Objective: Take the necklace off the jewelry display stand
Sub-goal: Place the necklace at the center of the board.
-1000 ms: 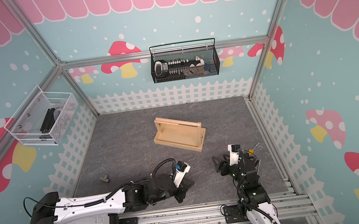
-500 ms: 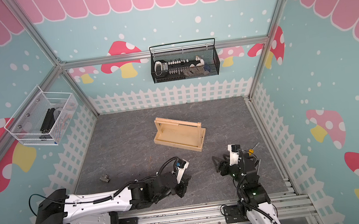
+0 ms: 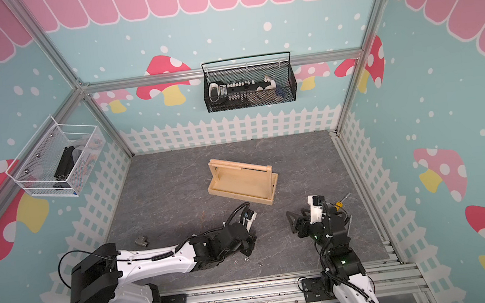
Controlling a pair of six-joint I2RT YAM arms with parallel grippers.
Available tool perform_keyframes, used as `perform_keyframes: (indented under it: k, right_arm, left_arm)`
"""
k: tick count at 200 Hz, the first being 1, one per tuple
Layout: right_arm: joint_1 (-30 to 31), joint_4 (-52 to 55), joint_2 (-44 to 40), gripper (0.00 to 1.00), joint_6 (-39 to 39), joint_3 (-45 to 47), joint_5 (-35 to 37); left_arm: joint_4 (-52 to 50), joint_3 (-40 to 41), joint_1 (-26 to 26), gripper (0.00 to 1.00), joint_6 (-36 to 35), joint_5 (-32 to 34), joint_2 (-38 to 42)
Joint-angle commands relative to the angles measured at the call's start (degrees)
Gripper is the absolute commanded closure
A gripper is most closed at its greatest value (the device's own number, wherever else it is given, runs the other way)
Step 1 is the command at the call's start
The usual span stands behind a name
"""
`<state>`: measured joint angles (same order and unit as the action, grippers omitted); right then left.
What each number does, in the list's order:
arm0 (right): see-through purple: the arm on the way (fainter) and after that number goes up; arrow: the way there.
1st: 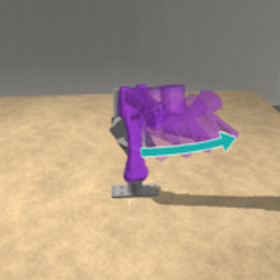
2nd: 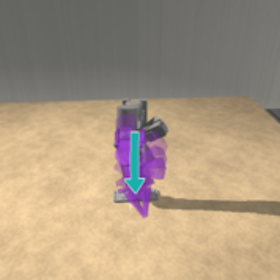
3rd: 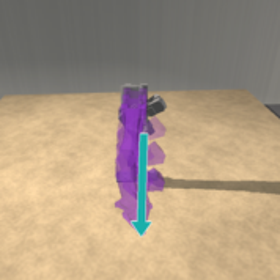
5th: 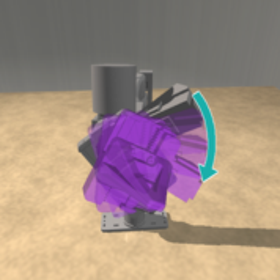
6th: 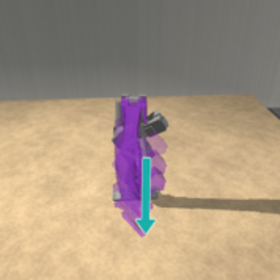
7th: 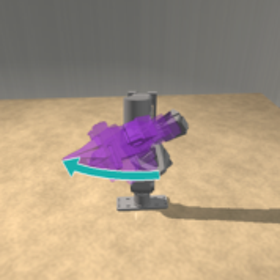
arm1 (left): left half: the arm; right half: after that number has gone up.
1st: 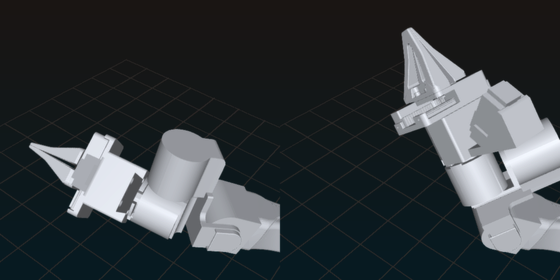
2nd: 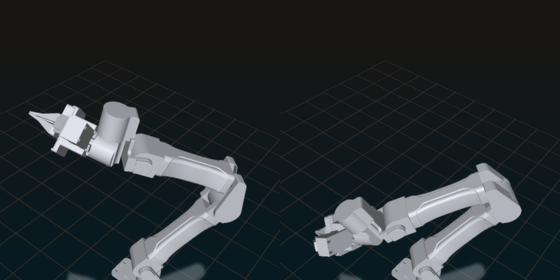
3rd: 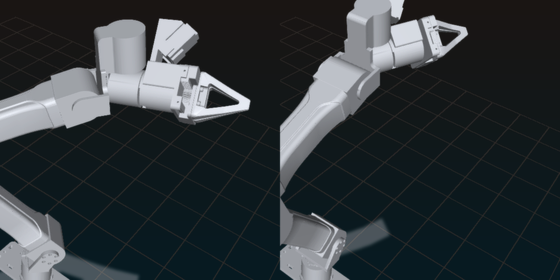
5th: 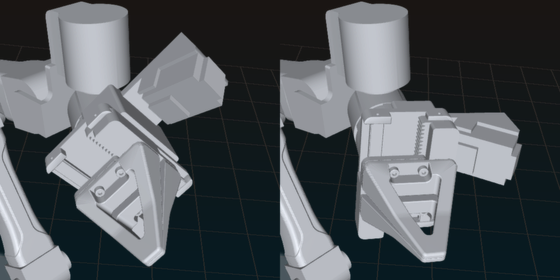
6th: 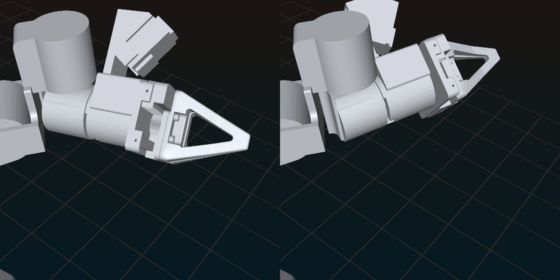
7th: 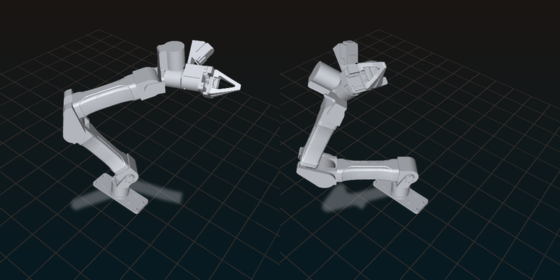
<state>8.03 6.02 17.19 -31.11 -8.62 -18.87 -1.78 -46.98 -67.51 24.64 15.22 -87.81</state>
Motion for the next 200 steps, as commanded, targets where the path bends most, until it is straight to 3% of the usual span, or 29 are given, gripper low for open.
perform_keyframes:
  k: [1,122,200]
  right_arm:
    - [0.41,-0.72,-0.23,0.28,-0.44,0.54,-0.23]
    - [0.45,-0.92,0.23,0.28,-0.70,0.57,-0.04]
    - [0.47,-0.80,0.21,0.28,-0.70,0.57,0.00]
  left_arm:
    - [1.69,-1.87,1.09,1.00,-1.00,-0.99,-2.01]
    - [2.60,-7.46,6.56,1.00,-2.49,-3.45,-13.27]
    - [2.61,-10.09,10.64,1.00,-3.75,-4.41,-16.11]
